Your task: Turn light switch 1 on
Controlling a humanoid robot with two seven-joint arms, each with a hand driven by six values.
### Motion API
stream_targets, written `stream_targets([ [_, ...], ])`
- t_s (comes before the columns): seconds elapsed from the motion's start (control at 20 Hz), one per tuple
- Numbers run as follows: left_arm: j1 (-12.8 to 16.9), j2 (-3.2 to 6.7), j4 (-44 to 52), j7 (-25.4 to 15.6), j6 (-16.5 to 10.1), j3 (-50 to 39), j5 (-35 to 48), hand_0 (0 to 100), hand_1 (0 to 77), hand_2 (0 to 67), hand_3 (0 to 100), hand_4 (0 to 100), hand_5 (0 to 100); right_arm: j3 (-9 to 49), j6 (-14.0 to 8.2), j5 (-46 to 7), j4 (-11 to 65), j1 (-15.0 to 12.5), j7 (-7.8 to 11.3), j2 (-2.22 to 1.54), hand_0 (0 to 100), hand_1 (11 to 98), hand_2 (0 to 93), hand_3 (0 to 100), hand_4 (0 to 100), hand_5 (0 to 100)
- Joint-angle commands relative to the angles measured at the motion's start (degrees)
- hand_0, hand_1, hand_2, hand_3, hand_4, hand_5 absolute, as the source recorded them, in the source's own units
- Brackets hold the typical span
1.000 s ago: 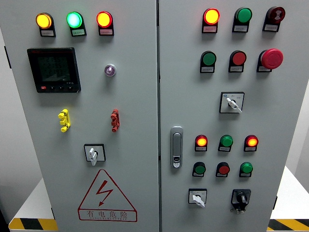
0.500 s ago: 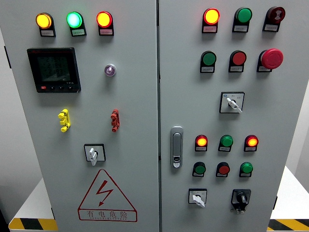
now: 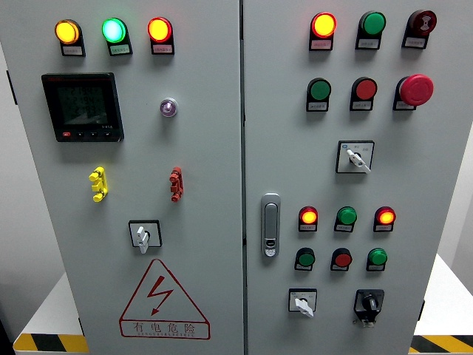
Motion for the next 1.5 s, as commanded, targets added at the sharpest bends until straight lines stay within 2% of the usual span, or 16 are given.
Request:
stream_targets([
  [0.0,0.5,-0.09,-0.5,-0.3,0.0,-8.7,10.3,0,10.1,0.0,0,0,0,-0.1,0.0,0.0,0.0,0.0,0.00,-0.05,0,19.7,0.0,20,19,11],
  [0.1,0.6,-0.09,-0.7,-0.8,0.0,-16.1,17.1,0,11.1,0.0,0,0,0,0.0,0.0,0.0,0.0,0.0,0.00,0.04,0,19.7,0.0,20,19,11],
  [0.25,1.6,-0.09,-3.3,-4.4,0.0,-18.2,26.2,0,12.4,0.0,0,0,0,0.0,-0.1,0.0,0.0,0.0,0.00,-0.05,0,19.7,0.0,20,19,11],
  [0.35,1.9,-0.09,-5.3,-6.6,0.7,-20.0,28.4,0,15.2,0.6,0,0,0,-0.1,0.0,0.0,0.0,0.0,0.00,0.04,0,19.8,0.0,20,19,11],
  [0.4,1.9,-0.09,-6.2,-7.5,0.8,-21.0,28.5,0,16.6,1.3,0,0,0,0.0,-0.1,0.0,0.0,0.0,0.00,-0.05,0,19.2,0.0,20,19,11],
  [0.5,1.9,-0.09,-10.6,-9.3,1.7,-22.6,28.5,0,18.7,2.9,0,4,6,0.0,0.0,0.0,0.0,0.0,0.00,-0.05,0,19.1,0.0,20,19,11],
  [0.6,2.0,-0.09,-16.7,-10.3,4.5,-23.0,28.7,0,23.4,5.6,1,18,21,-0.1,0.0,0.0,0.0,0.0,0.00,0.04,0,19.4,0.0,20,19,11],
  [0.7,3.1,-0.09,-24.6,-10.3,6.6,-23.6,28.7,0,25.8,7.9,4,24,28,0.0,0.0,0.0,0.0,0.0,0.00,-0.05,0,19.6,0.0,20,19,11],
  [0.8,4.4,0.00,-33.5,-9.7,7.3,-24.0,28.8,0,27.9,12.9,11,33,33,0.0,0.0,0.0,0.0,0.0,0.00,0.04,0,19.7,0.0,20,19,11],
  [0.9,4.6,0.00,-40.0,-9.1,9.0,-24.1,29.5,0,31.4,17.9,24,45,38,0.0,-0.1,0.0,0.0,0.0,0.00,-0.05,0,19.8,0.0,20,19,11],
  [1.0,4.6,-0.09,-45.2,-7.3,10.7,-24.4,31.9,0,32.7,20.5,30,52,41,0.0,-0.1,0.0,0.0,0.0,0.00,0.04,0,19.8,0.0,20,19,11],
  [1.05,4.6,-0.09,-47.5,-6.0,10.8,-24.6,32.8,0,33.1,21.6,34,54,42,0.0,0.0,0.0,0.0,0.0,0.00,-0.05,0,19.8,0.0,20,19,11],
  [1.2,4.7,0.00,-55.6,-2.0,10.7,-24.9,33.1,0,33.3,22.9,40,58,43,0.0,0.0,0.0,0.0,0.0,0.00,-0.05,0,19.7,0.0,20,19,11],
  [1.3,4.6,0.00,-61.0,-0.4,10.7,-24.8,33.1,0,33.5,23.4,43,60,43,0.0,0.0,0.0,0.0,0.0,0.00,0.04,0,19.6,0.0,20,19,11],
  [1.45,4.7,0.00,-70.1,1.9,10.7,-24.7,33.1,0,34.3,24.2,47,62,45,0.0,-0.1,0.0,0.0,0.0,0.00,-0.05,0,19.2,0.0,20,19,11],
])
